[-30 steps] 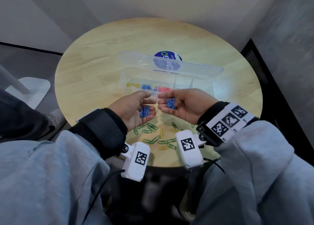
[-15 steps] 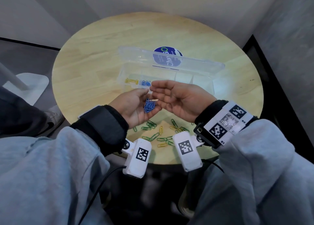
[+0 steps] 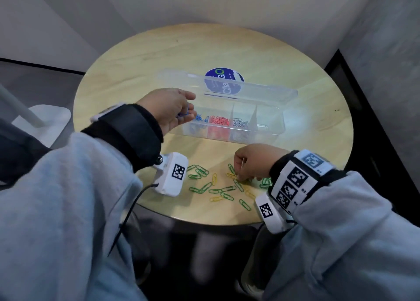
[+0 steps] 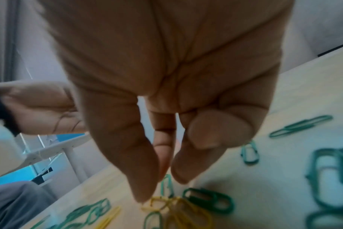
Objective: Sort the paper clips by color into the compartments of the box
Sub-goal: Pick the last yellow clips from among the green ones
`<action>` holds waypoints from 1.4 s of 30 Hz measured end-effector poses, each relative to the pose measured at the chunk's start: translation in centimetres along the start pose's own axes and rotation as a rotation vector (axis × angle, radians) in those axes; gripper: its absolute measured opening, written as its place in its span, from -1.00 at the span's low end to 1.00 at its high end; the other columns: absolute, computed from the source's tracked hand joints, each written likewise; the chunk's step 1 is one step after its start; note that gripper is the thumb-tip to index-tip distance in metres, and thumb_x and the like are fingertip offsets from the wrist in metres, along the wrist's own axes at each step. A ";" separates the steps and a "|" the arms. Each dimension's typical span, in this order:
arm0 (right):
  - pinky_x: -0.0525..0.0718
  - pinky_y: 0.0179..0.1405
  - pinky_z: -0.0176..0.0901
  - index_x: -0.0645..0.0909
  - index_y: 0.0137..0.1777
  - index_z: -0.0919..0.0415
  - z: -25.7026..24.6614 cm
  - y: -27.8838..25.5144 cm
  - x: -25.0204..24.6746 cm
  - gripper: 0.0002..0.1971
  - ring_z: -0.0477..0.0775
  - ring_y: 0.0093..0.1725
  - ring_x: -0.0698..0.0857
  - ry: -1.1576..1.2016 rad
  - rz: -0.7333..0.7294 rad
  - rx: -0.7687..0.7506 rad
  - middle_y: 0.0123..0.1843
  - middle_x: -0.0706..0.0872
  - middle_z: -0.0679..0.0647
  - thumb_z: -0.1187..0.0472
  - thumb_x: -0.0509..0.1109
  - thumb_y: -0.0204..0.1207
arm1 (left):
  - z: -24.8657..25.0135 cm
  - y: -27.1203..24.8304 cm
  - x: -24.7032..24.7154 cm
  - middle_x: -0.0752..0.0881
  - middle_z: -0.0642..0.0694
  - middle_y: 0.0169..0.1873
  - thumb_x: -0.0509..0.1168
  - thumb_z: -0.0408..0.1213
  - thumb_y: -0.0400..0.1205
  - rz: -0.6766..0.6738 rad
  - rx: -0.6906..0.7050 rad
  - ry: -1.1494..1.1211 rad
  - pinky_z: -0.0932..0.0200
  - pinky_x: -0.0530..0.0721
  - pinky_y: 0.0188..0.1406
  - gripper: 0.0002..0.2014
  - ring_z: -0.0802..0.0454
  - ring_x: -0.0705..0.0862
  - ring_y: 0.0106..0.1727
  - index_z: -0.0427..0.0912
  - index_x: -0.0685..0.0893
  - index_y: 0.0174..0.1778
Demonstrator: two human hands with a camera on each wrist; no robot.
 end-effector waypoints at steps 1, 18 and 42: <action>0.69 -0.12 -0.08 0.52 -0.28 0.08 0.1 0.0 0.1 -0.80 0.08 -0.21 0.62 -0.007 -0.006 -0.002 -0.24 0.65 0.01 0.35 0.46 0.39 | 0.4 0.3 0.4 0.52 -0.16 -0.20 -0.03 -0.69 0.58 0.009 0.003 0.031 0.35 0.70 -0.21 -0.63 0.04 0.62 -0.19 -0.27 0.57 0.07; 0.63 -0.21 -0.18 0.60 -0.11 0.13 1.4 -0.3 0.1 -0.86 0.05 -0.26 0.61 0.047 0.019 -0.039 -0.22 0.68 0.04 0.37 0.40 0.42 | 1.0 1.4 2.2 0.64 -0.03 -0.16 0.16 -0.43 0.57 -0.004 0.166 0.542 -0.06 0.62 0.32 -0.75 -0.09 0.63 0.09 -0.09 0.63 0.06; 0.44 -0.39 -0.23 0.46 -0.17 0.04 1.5 0.2 1.7 -0.75 -0.01 -0.30 0.50 -0.139 0.082 -0.110 -0.34 0.50 -0.12 0.21 0.53 0.36 | -7.2 -4.0 5.4 0.65 -0.07 0.13 0.52 0.00 0.39 -0.380 0.239 1.693 0.10 0.49 -0.14 -0.50 -0.10 0.63 0.13 -0.10 0.54 0.15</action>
Point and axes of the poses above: each hand's wrist, its own y-axis towards the middle knuckle, its own x-axis out of the palm, z = x × y, the point moved 1 cm from there along y, towards the middle knuckle
